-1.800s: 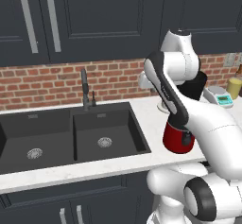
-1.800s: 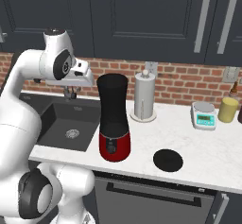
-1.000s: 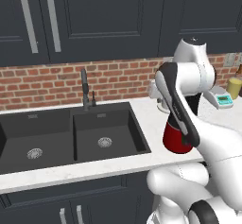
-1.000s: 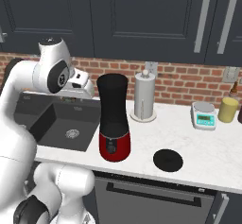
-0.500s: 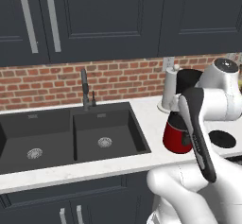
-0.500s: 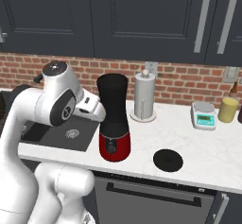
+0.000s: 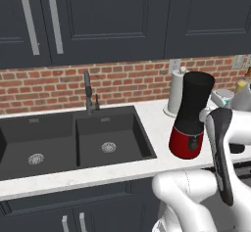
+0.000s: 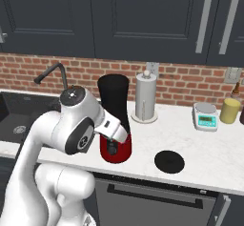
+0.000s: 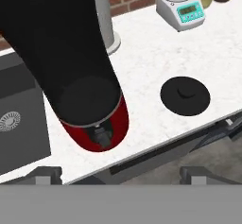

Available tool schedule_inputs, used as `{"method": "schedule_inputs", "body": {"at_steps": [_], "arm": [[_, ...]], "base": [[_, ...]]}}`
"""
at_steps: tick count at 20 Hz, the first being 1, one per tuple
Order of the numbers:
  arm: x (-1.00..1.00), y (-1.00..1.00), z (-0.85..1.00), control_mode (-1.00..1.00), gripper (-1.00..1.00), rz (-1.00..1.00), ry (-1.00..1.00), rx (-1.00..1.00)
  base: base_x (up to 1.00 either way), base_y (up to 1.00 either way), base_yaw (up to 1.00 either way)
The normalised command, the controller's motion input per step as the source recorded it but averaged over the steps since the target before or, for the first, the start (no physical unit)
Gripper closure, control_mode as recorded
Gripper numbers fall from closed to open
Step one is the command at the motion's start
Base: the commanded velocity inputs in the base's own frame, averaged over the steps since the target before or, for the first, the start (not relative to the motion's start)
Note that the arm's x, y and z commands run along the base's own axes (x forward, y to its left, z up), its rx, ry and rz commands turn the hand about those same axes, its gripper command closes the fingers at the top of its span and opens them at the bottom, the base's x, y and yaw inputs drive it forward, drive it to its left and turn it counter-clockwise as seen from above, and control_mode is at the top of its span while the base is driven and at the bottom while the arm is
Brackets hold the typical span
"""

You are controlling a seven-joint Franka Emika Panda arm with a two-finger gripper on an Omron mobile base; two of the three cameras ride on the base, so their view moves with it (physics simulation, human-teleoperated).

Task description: Close the lid blender by securely placing the lid on top.

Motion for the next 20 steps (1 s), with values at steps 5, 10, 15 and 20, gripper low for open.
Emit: {"method": "schedule_inputs", "body": {"at_steps": [5, 10, 15, 20], "arm": [[0.0, -0.77, -0.07, -1.0, -1.0, -0.12, 0.02, 0.0], [0.0, -0.8, -0.14, -1.0, -1.0, -0.09, 0.03, 0.0], [0.0, -0.67, -0.13, -1.0, -1.0, -0.05, 0.02, 0.0], [0.01, -0.42, -0.03, -1.0, -1.0, -0.01, 0.0, 0.02]], "base": [[0.0, 0.0, 0.0], [0.0, 0.0, 0.0], [0.0, 0.0, 0.0], [0.0, 0.0, 0.0]]}}
